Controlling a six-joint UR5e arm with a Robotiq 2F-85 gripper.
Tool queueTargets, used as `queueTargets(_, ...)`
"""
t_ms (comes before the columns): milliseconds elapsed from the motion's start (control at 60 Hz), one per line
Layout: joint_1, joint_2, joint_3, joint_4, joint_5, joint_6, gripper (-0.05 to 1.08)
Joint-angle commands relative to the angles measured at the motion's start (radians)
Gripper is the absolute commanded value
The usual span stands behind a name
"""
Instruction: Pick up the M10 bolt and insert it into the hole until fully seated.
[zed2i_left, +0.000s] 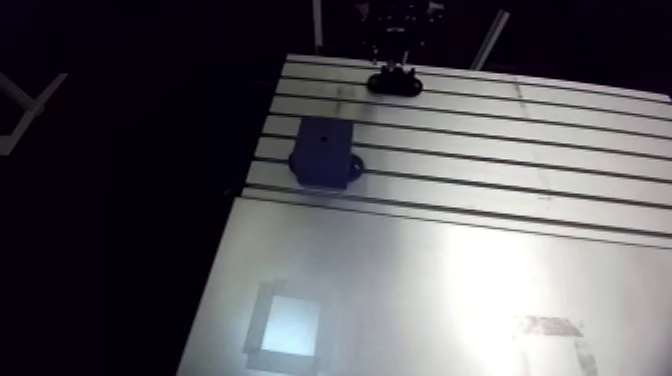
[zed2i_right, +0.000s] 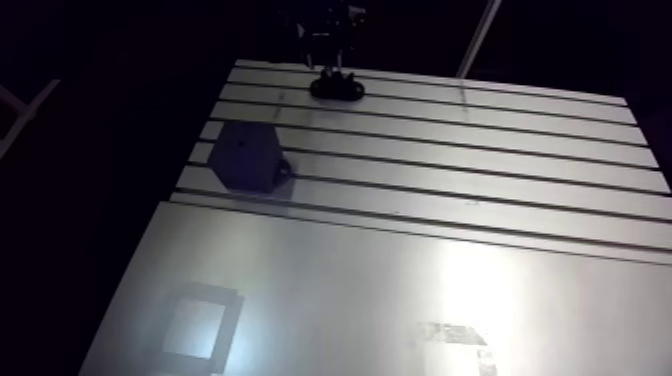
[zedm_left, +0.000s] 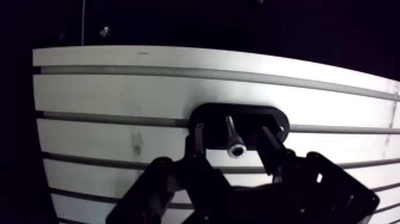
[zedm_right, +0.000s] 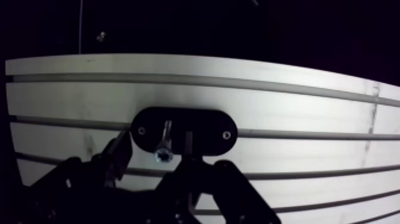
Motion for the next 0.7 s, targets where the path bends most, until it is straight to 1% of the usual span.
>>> queueTargets(17,-0.003,0.000,0.010,0.000,-0.001,0.002,0.44)
queueTargets(283,-0.003,0.000,0.024,0.000,-0.004,0.000,0.46)
queueTargets(700,-0.002,-0.001,0.025,0.000,-0.001,0.000,0.48)
